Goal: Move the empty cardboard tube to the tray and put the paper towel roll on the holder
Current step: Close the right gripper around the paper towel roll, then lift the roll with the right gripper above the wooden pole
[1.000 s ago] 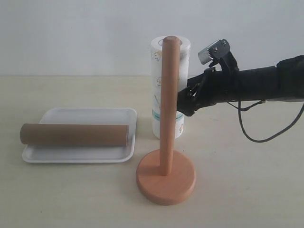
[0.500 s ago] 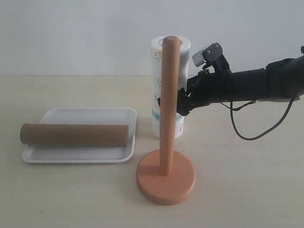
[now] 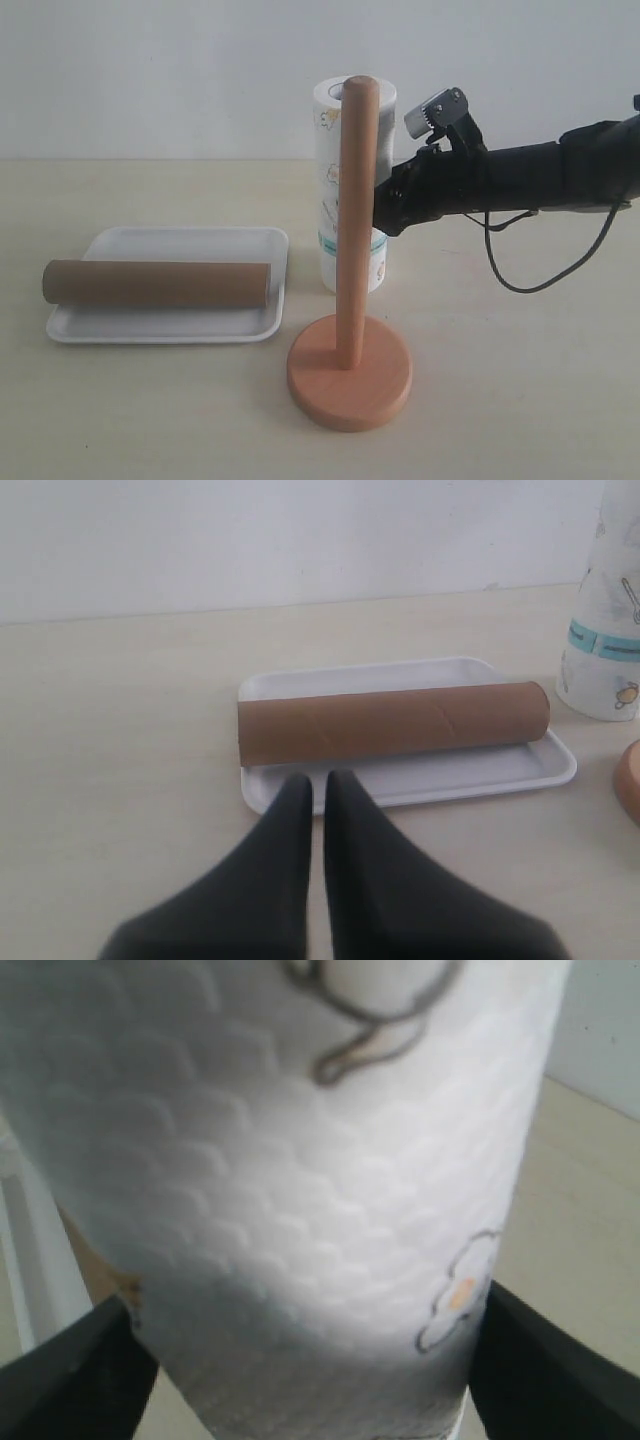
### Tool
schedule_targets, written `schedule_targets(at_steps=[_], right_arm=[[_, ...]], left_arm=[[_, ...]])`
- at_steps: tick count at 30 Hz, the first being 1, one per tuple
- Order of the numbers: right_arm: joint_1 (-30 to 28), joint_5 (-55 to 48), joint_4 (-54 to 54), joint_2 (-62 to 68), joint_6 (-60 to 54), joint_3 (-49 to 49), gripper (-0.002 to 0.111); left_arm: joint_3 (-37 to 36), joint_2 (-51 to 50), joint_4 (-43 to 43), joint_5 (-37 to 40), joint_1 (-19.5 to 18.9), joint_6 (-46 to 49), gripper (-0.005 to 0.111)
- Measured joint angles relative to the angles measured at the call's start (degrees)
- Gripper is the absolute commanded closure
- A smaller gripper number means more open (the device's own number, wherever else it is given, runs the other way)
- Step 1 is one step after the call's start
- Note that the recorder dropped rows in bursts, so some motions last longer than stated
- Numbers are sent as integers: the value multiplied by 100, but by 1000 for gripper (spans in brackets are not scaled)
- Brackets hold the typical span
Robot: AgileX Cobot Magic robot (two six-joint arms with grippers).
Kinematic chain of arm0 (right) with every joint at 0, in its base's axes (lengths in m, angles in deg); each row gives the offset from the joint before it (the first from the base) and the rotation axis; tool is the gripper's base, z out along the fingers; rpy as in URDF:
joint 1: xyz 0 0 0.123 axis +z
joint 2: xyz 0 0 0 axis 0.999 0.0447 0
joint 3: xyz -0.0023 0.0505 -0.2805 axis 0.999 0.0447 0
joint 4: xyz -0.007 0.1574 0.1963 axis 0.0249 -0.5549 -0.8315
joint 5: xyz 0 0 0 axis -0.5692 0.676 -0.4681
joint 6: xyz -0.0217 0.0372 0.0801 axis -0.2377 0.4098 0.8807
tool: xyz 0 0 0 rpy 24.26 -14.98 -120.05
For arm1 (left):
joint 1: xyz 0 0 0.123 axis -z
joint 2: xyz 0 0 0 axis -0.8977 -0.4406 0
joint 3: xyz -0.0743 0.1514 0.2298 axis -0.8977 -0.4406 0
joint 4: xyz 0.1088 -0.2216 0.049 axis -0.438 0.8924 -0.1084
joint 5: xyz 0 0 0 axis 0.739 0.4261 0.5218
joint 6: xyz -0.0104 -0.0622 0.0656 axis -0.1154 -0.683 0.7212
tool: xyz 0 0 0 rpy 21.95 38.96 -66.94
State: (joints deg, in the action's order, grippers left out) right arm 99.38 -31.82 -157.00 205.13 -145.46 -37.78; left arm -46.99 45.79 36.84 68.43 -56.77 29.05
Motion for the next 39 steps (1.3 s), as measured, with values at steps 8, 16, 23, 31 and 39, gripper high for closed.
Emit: schedule_targets(at_steps=[8, 16, 23, 31, 39], right_arm=[[0, 585, 80, -548, 451, 0, 108], [0, 1027, 170, -1493, 827, 0, 108], [0, 1172, 705, -2202, 1500, 0, 108], [-396, 891, 1657, -3028, 2635, 0, 108], [-1282, 198, 1907, -3944, 3336, 0, 108]], left_arm=[[0, 0, 0, 0, 0, 0, 103], [0, 0, 0, 0, 0, 0, 103], [0, 0, 0, 0, 0, 0, 103], [0, 0, 0, 0, 0, 0, 103], [0, 0, 0, 0, 0, 0, 103]])
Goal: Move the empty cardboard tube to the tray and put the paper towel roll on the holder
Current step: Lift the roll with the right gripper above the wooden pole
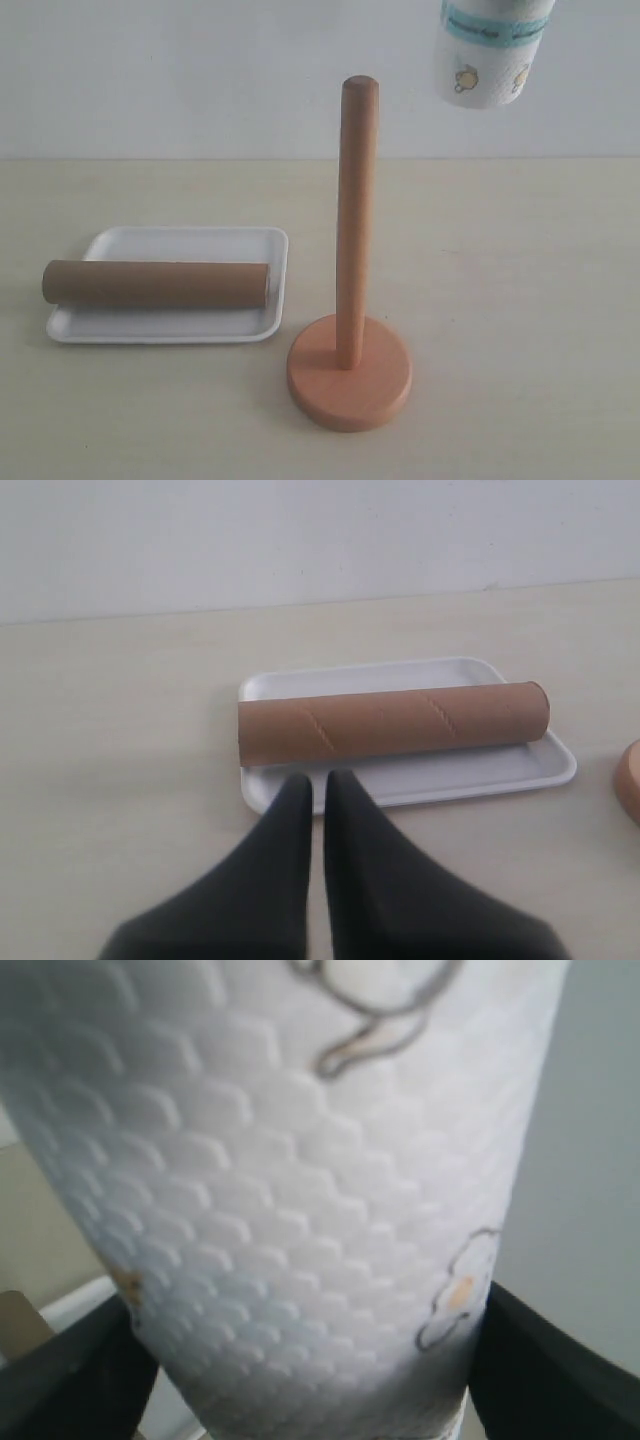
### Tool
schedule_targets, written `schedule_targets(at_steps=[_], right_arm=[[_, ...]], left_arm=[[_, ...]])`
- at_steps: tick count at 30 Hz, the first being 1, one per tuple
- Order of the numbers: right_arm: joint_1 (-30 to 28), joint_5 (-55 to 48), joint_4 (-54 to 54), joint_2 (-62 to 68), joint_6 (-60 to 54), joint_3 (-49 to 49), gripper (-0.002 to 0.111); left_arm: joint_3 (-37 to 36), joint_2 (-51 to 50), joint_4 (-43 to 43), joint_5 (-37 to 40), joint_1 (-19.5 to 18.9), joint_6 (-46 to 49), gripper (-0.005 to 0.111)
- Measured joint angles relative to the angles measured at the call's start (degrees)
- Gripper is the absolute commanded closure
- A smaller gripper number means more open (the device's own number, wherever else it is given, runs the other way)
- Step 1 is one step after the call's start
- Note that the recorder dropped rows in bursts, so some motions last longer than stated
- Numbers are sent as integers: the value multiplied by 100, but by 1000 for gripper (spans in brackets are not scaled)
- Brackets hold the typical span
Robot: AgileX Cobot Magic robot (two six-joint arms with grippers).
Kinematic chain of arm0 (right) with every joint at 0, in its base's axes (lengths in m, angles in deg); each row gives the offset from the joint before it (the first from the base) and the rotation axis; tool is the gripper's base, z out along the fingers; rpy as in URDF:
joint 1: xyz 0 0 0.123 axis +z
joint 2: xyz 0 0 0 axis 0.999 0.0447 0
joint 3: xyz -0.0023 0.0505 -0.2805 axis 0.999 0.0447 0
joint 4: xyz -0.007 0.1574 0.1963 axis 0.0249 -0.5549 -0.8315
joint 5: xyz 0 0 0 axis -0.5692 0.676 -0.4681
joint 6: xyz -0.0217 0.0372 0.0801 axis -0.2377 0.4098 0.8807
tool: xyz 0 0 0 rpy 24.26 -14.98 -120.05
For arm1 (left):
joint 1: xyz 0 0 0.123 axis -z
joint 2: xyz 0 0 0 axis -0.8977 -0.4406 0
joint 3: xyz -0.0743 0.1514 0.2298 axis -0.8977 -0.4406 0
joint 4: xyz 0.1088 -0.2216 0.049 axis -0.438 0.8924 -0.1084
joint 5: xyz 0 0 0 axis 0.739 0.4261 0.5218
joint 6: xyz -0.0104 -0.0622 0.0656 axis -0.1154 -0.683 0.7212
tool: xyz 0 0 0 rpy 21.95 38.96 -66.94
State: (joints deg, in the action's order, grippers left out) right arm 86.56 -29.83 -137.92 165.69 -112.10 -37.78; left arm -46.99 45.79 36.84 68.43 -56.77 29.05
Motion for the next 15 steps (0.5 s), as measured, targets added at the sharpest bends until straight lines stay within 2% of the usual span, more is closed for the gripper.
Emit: schedule_targets(at_steps=[15], right_arm=[[-125, -459, 291, -1272, 949, 0, 108]], left_arm=[[0, 0, 0, 0, 0, 0, 103]])
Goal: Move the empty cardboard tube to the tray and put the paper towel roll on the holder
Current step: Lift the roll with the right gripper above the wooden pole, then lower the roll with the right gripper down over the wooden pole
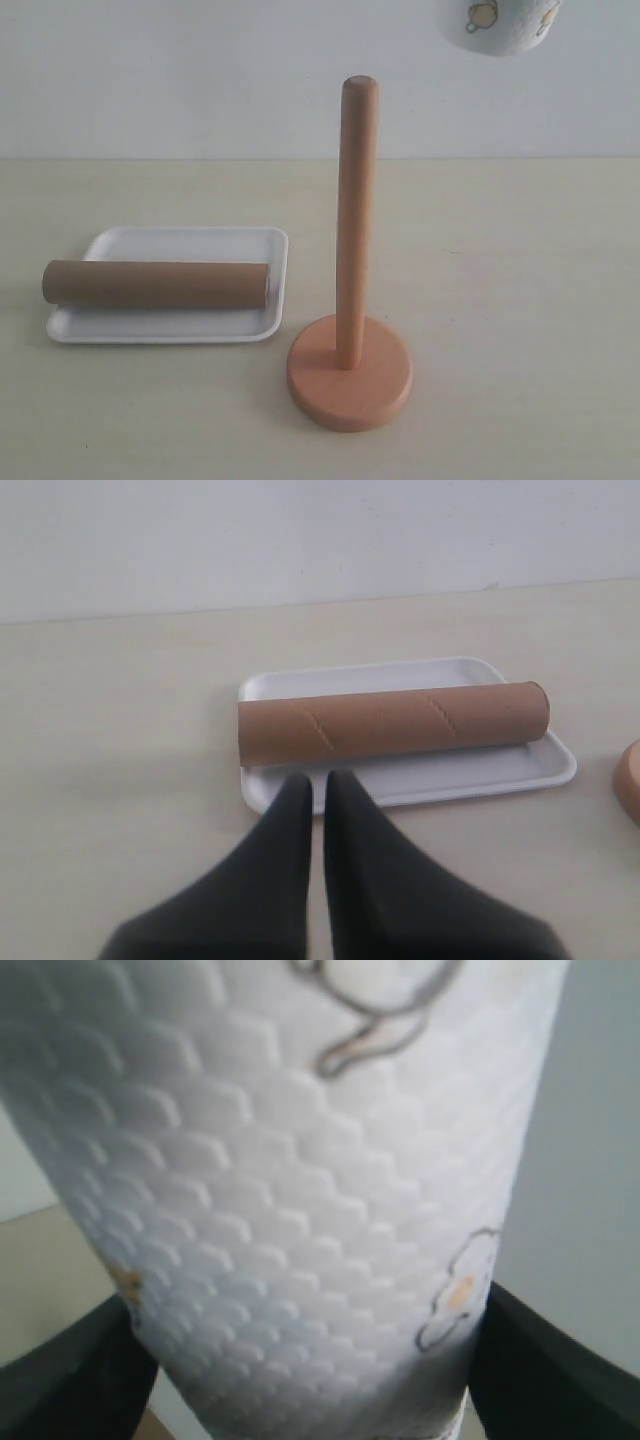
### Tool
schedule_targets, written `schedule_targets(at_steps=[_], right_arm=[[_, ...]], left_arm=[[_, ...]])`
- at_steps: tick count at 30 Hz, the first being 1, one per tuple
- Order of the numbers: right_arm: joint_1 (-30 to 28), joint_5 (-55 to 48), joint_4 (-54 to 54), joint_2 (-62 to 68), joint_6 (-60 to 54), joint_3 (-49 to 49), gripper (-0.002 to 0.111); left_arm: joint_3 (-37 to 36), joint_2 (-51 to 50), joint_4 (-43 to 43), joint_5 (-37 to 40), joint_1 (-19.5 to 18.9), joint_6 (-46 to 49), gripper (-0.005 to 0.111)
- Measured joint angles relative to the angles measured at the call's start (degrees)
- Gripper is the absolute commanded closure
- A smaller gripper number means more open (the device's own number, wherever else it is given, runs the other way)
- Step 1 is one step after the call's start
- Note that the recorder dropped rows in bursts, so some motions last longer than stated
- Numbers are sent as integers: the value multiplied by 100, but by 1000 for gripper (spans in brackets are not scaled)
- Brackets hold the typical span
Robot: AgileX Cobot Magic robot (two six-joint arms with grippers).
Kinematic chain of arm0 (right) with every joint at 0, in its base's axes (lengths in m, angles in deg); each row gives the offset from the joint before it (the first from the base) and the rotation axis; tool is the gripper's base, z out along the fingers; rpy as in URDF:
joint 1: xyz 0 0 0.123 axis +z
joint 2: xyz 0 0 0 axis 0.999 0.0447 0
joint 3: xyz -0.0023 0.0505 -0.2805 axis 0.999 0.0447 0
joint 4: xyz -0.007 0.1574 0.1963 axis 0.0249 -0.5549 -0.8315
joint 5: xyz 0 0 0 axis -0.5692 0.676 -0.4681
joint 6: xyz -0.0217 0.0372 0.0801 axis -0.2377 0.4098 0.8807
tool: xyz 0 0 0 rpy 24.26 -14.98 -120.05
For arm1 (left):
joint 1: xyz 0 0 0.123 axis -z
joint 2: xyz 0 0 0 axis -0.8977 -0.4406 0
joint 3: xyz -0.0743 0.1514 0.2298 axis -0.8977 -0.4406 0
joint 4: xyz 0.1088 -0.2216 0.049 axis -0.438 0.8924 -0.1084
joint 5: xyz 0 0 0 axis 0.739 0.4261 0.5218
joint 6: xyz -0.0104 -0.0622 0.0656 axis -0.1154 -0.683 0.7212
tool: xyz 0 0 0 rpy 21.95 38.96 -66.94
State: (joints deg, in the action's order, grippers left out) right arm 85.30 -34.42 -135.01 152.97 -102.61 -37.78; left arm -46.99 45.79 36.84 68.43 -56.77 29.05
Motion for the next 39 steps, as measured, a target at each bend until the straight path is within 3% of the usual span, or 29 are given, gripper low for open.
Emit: schedule_targets(at_steps=[13, 26, 34, 39], right_arm=[[0, -188, -150, -599, 1242, 0, 108], [42, -1017, -371, -621, 1335, 0, 108], [1045, -499, -481, -418, 964, 0, 109], [1695, 223, 74, -285, 823, 0, 109]], left_arm=[[0, 0, 0, 0, 0, 0, 103], [0, 0, 0, 0, 0, 0, 103], [0, 0, 0, 0, 0, 0, 103], [0, 0, 0, 0, 0, 0, 103]])
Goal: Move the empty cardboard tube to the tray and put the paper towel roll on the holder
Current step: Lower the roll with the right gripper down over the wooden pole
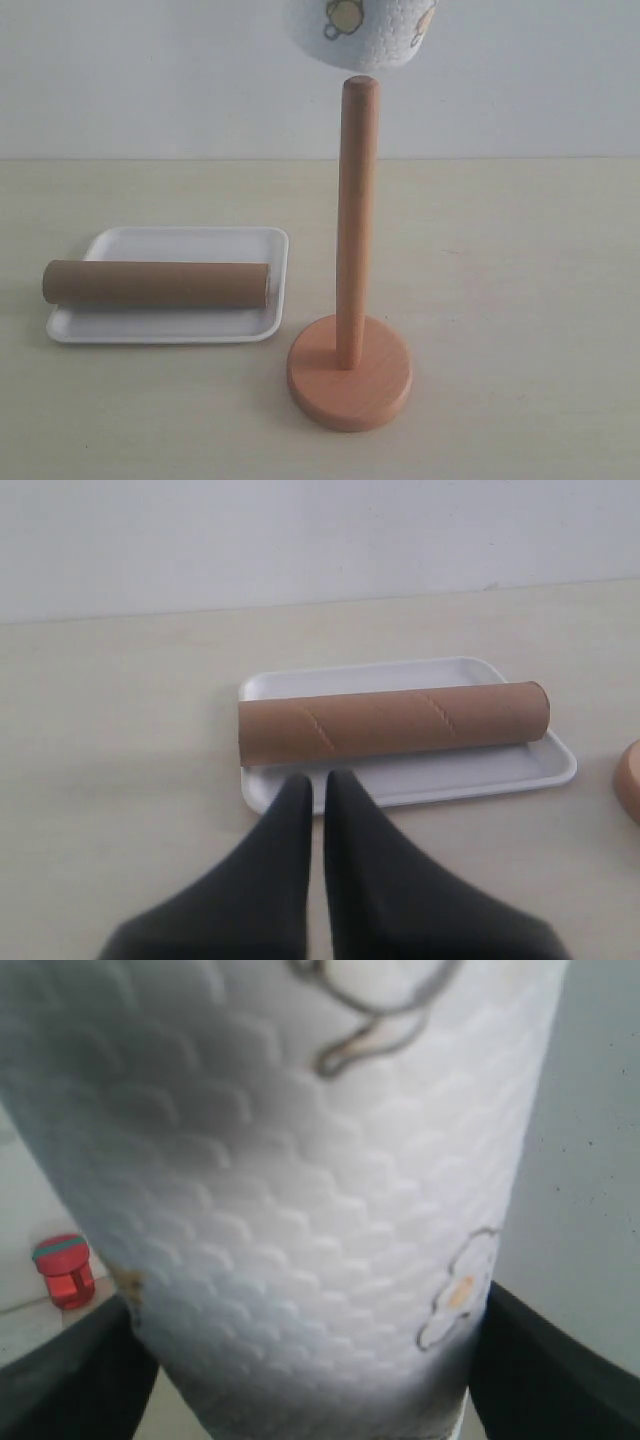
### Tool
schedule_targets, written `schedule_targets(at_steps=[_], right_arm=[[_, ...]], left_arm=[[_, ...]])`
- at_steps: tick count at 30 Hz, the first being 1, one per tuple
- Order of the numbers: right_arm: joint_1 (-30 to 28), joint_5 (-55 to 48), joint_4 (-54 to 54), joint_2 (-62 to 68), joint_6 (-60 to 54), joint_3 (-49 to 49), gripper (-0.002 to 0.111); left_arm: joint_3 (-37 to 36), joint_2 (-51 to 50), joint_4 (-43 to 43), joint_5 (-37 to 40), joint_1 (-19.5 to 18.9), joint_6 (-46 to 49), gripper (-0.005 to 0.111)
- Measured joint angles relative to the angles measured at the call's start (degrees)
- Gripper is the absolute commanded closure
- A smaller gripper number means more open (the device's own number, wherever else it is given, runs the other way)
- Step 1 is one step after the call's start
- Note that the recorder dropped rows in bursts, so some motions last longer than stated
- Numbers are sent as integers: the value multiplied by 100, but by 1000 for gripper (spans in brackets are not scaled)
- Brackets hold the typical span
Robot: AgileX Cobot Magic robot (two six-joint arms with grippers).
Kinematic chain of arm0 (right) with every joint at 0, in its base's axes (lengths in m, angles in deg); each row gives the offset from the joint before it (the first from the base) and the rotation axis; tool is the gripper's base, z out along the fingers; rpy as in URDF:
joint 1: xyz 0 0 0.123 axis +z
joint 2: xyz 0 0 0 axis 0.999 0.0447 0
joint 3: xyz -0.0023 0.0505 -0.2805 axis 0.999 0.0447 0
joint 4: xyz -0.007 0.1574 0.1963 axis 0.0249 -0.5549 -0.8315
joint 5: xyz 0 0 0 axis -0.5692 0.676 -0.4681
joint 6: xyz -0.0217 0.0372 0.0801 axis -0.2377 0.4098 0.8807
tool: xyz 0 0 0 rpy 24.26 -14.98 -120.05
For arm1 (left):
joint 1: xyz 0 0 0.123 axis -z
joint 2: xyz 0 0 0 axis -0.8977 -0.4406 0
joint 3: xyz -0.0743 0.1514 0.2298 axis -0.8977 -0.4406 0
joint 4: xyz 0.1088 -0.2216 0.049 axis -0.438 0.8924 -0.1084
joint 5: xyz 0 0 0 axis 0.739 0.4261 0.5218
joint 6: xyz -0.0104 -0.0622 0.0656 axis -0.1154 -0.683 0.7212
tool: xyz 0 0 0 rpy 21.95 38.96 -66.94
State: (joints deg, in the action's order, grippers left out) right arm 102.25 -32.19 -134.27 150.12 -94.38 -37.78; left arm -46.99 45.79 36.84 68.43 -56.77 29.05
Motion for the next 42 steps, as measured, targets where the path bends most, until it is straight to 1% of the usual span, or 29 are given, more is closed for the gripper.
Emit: schedule_targets(at_steps=[5, 8, 14, 17, 19, 24, 32, 42], right_arm=[[341, 303, 333, 265, 18, 0, 109], [355, 435, 670, 434, 53, 0, 109], [364, 442, 928, 489, 201, 11, 109], [368, 555, 926, 557, 113, 313, 109], [377, 783, 624, 593, -329, 696, 109], [377, 926, -230, 596, -1215, 1157, 109], [377, 1090, -752, 843, -1874, 1520, 109], [635, 1067, -987, 1489, -2235, 1541, 109]], left_arm=[[0, 0, 0, 0, 0, 0, 103], [0, 0, 0, 0, 0, 0, 103], [0, 0, 0, 0, 0, 0, 103], [0, 0, 0, 0, 0, 0, 103], [0, 0, 0, 0, 0, 0, 103], [0, 0, 0, 0, 0, 0, 103], [0, 0, 0, 0, 0, 0, 103], [0, 0, 0, 0, 0, 0, 103]])
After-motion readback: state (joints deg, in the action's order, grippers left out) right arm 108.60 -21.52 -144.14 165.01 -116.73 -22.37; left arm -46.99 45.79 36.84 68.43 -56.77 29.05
